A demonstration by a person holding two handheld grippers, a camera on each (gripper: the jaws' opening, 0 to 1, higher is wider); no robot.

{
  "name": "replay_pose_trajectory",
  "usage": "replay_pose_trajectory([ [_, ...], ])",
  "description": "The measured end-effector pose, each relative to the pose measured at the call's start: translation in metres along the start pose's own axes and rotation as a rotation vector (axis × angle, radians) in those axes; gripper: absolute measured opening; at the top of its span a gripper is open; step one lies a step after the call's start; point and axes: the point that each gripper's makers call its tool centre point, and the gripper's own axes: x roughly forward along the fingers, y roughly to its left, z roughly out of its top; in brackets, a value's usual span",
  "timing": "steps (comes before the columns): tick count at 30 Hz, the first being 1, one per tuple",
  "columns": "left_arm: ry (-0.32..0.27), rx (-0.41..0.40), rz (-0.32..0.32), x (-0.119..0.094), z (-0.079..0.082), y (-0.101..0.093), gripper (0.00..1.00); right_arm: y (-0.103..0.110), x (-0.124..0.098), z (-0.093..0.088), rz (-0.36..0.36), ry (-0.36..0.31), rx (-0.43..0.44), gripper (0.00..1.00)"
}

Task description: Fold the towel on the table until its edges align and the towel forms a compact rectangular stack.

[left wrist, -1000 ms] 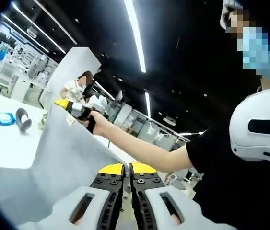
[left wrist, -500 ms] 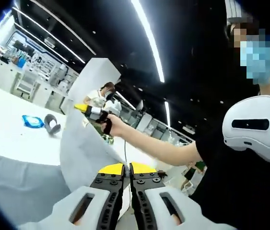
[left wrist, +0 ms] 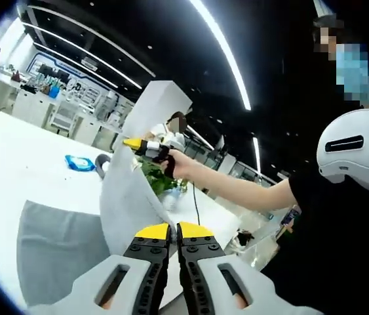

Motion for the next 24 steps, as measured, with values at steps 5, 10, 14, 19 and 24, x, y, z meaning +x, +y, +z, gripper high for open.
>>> replay_pose_trajectory([
  [5, 0.022, -0.010, 0.102, -0.011, -0.017, 0.023, 0.04, -0.007, 0.016, -0.016, -0.011, 0.049, 0.002, 0.00],
  [10, 0.051, 0.010, 0.157, -0.019, -0.030, 0.033, 0.04, -0.014, 0.029, -0.027, -0.014, 0.080, 0.022, 0.00],
  [14, 0.047, 0.021, 0.162, -0.023, -0.031, 0.031, 0.04, -0.010, 0.038, -0.028, 0.005, 0.082, 0.037, 0.00],
  [19, 0.036, 0.009, 0.198, -0.029, -0.031, 0.039, 0.04, -0.011, 0.049, -0.031, 0.013, 0.093, 0.051, 0.00],
  [24, 0.008, -0.004, 0.213, -0.038, -0.021, 0.040, 0.04, -0.012, 0.059, -0.037, 0.019, 0.097, 0.081, 0.00],
])
